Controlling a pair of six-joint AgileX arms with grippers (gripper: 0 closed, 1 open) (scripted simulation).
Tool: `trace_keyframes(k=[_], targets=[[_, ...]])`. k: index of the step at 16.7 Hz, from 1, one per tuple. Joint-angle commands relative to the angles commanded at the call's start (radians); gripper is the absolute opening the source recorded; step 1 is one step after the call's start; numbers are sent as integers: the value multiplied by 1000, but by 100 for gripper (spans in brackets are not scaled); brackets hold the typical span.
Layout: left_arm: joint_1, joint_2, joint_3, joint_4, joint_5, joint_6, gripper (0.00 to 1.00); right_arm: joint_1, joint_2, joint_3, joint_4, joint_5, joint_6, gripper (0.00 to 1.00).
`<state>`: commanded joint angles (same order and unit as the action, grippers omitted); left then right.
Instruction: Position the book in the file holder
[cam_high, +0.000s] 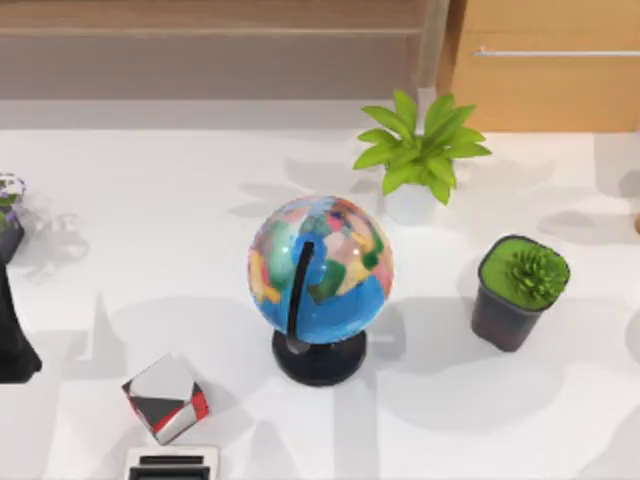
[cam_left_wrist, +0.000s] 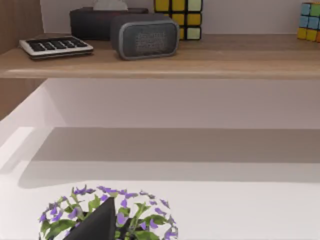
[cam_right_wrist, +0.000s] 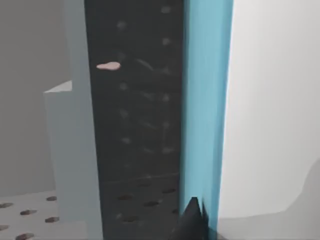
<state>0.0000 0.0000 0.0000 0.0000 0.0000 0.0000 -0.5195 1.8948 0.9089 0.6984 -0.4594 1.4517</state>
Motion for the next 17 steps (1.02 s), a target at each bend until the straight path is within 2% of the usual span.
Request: trace_keyframes(k=[11,17], targets=[[0,0,0,0,0,0,100,34,81,100,-13,31,7,0],[0,0,0,0,0,0,100,34,81,100,-13,31,7,45]])
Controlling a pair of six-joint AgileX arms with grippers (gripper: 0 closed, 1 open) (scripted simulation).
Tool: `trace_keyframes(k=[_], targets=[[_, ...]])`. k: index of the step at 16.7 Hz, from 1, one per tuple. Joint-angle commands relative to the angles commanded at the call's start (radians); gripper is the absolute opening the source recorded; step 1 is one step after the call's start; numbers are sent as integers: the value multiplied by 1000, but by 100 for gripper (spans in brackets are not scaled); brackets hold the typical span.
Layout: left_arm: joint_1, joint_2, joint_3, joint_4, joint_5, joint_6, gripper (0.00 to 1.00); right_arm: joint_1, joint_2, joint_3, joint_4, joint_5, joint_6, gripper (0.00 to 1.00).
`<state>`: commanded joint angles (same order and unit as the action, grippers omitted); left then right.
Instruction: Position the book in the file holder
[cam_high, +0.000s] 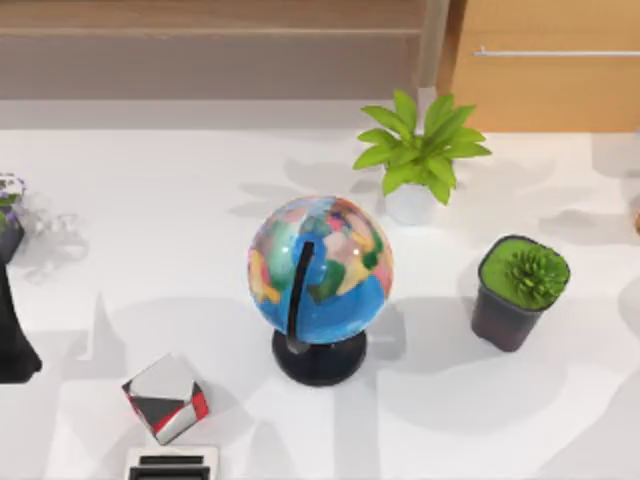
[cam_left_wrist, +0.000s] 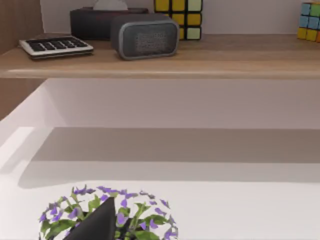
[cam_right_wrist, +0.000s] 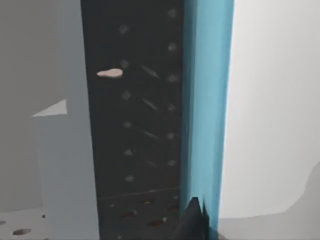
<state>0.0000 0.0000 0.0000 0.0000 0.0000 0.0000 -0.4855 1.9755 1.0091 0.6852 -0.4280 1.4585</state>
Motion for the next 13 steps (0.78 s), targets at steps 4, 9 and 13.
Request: trace_keyframes(k=[4,9,13], targets=[[0,0,0,0,0,0,100,0,0,0,0,0,0,75],[0,0,0,0,0,0,100,0,0,0,0,0,0,100],[0,0,0,0,0,0,100,0,0,0,0,0,0,100]])
